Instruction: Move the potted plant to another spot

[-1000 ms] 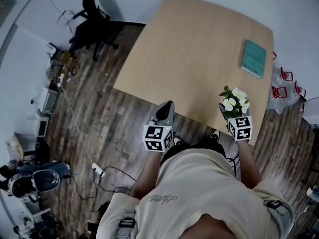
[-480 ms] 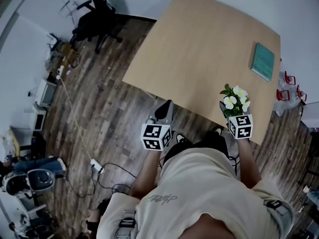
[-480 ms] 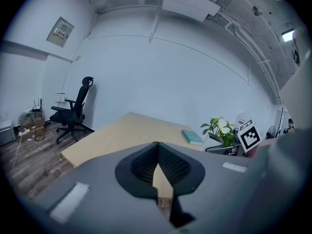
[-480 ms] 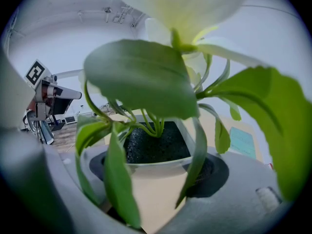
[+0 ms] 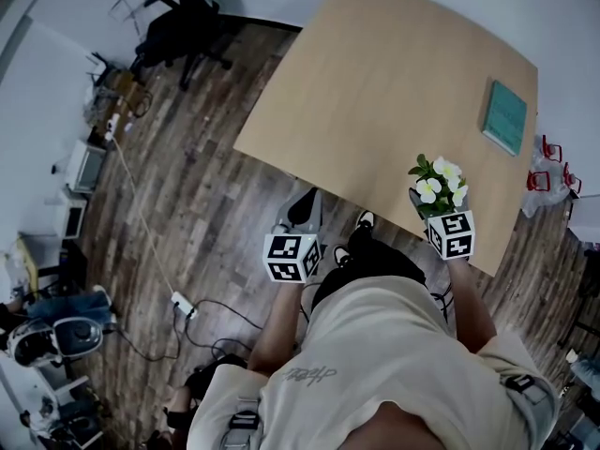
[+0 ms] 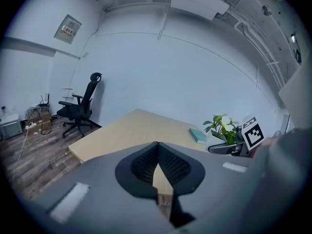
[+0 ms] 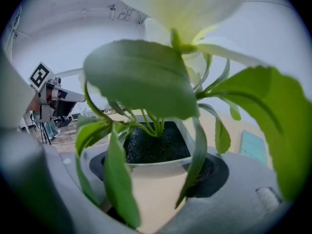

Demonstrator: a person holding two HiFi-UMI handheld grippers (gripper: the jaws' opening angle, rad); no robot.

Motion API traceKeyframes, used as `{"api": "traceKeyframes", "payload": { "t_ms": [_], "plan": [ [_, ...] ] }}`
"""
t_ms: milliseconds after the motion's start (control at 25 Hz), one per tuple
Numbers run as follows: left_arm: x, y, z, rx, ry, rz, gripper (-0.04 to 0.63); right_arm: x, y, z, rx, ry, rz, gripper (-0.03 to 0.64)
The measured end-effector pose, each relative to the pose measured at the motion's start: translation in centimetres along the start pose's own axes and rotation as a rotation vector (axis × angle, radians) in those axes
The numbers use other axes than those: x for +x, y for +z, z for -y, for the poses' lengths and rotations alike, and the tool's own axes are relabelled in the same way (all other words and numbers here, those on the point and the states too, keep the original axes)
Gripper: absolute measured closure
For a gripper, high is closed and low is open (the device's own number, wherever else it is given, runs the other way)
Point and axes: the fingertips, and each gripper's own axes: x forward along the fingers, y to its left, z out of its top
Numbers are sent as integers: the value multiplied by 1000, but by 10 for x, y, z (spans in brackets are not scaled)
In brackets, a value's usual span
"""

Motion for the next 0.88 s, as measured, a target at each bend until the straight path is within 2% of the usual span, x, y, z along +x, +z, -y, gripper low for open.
{"api": "traceKeyframes", "payload": {
  "t_ms": [400,640,880],
  "plan": [
    [33,39,-45,68,41,-69,581,70,45,-4,37,66,43,275],
    [78,59,-44,95,22,-99,581,97,57,14,-17,94,50,275],
    [112,67,-31,114,-3,-148,581,104,46,39,54,96,41,275]
  ]
}}
